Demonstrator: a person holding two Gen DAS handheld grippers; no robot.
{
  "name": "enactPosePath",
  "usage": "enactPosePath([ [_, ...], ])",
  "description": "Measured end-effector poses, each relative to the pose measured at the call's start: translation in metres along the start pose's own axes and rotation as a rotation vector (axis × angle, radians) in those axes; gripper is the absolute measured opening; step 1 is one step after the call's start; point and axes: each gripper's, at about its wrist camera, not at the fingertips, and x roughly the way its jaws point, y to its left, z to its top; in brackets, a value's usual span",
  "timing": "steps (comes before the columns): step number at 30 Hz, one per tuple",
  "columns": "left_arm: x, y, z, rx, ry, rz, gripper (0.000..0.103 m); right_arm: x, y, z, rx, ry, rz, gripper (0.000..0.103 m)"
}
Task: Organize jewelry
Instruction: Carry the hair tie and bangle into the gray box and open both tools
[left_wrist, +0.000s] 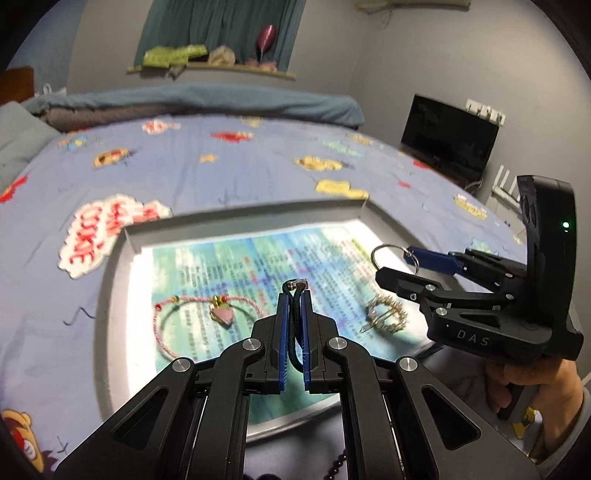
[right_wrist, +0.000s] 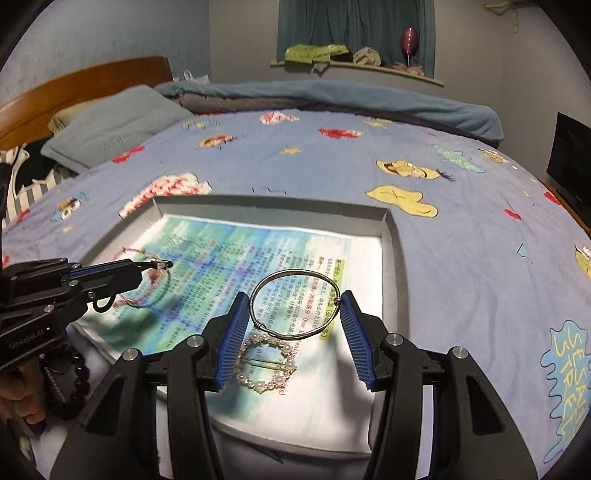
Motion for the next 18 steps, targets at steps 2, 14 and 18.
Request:
enactPosePath([
  [2,0.006,0.003,-0.001,-0.010,0.018,0.004,0.007,0.006,0.001,-0.003,-0.007,0.018,-0.008,0.051],
  [14,0.000,0.004,-0.009,-0.024,-0.032,0.010,0.070,-0.002,0.002,-0.012,-0.014,-0.050,0.002,0.078],
  [18,-0.021,0.006,-0.011,-0.054,-0.118,-0.002,0.090,-0.020,-0.004,-0.015,0.013,-0.137,0.025,0.091],
])
